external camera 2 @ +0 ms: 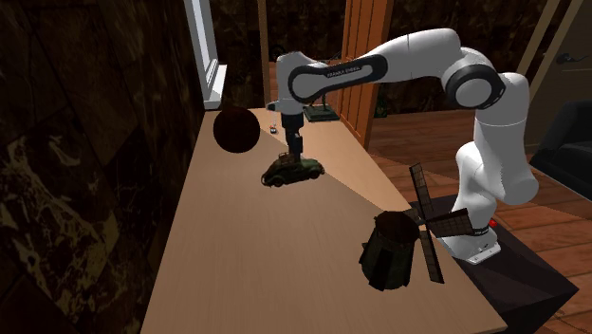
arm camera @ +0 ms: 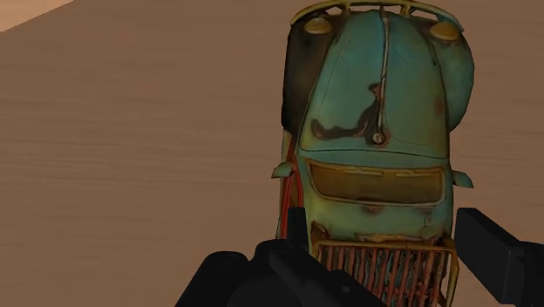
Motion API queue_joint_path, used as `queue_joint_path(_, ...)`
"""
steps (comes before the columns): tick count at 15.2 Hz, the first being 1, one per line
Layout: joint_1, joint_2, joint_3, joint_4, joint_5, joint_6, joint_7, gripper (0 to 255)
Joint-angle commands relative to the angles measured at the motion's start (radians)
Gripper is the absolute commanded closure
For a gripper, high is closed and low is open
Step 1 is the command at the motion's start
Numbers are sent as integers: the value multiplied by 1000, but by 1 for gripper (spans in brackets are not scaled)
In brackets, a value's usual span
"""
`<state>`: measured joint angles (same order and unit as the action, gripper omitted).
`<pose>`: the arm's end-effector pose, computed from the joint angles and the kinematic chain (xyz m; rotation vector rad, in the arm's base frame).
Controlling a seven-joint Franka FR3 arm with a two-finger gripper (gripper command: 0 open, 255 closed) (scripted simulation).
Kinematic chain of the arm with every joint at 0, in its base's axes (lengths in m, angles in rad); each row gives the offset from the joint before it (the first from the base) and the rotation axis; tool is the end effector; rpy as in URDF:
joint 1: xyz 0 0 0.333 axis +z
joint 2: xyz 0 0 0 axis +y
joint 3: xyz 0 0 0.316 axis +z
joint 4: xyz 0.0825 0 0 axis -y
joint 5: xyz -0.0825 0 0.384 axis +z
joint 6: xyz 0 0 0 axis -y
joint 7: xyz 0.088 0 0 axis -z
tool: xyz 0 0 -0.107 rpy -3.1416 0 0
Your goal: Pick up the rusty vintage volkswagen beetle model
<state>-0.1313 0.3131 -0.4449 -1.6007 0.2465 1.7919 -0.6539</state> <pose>0.5605 -0.3050 0.4568 -3.0049 -0.0384 0.0189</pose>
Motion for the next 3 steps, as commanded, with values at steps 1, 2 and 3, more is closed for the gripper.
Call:
queue_joint_path(1,-2,-2,-1,26,-2,-26,3,255)
queue_joint_path(2,-2,-3,-1,27,-2,-28,4,255)
queue_joint_path(3,-2,-2,-1,27,-2,-28,4,255)
